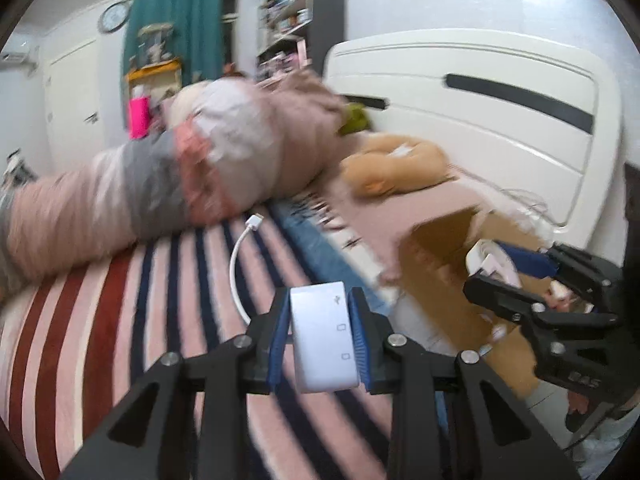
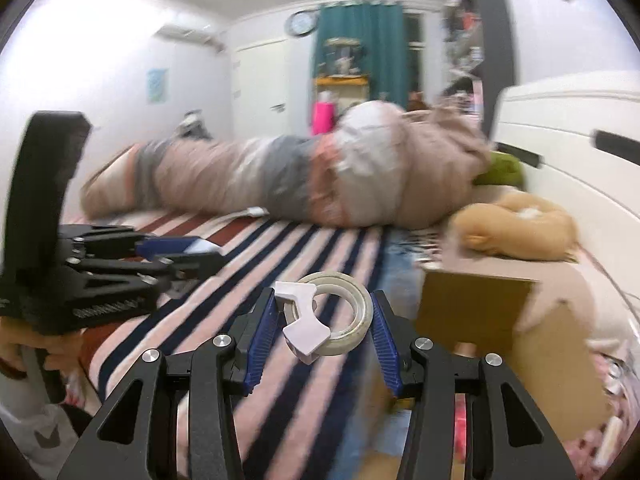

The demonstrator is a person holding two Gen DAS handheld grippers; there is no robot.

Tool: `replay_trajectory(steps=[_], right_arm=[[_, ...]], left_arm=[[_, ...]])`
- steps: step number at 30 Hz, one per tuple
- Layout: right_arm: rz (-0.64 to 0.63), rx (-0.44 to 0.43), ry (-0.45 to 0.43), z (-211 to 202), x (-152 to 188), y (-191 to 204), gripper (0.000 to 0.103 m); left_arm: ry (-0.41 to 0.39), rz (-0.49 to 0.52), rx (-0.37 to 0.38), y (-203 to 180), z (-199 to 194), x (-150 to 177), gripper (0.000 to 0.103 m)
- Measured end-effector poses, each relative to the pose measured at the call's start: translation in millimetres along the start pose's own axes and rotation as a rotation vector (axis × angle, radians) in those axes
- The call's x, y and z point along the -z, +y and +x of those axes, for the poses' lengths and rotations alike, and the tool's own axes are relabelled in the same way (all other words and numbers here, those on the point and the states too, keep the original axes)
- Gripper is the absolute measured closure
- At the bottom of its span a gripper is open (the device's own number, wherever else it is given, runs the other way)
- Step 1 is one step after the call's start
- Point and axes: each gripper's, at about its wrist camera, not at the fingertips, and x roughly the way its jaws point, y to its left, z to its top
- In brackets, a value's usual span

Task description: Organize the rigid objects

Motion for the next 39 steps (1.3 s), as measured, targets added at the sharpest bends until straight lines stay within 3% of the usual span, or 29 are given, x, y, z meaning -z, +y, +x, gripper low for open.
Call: replay_trajectory(steps=[6,10,14,23,28,32,39], right_arm=[[0.014,0.095,0.131,-5,24,-68,0.061],[0.011,0.102,0.208,4,46,-88,0.061],[-0.002,0.111,0.231,8,58,-99,0.061],[0.011,0.078,0.211,3,65,-103,0.056],[0.037,0.065,0.192,1,64,-105,0.056],[0.033,0.068,0.193,1,64,-104,0.056],[0.031,0.063,0.197,3,61,-104,0.055]], left_arm=[[0.024,0.089,0.122,-74,29,-44,0.077],[0.082,0.145,0.194,-119,58,-54,0.077],[0.158,0.185,0.213,-147,87,-56,0.077],[0.281,0.228,0.224,-161,120,-44,0.077],[0.298,0.261,0.136,-163,139,-44,0.077],[0.300,0.256,0.126,-162,145,-42,0.075],[0.270,0.205,0.123,-150,136,-42,0.049]])
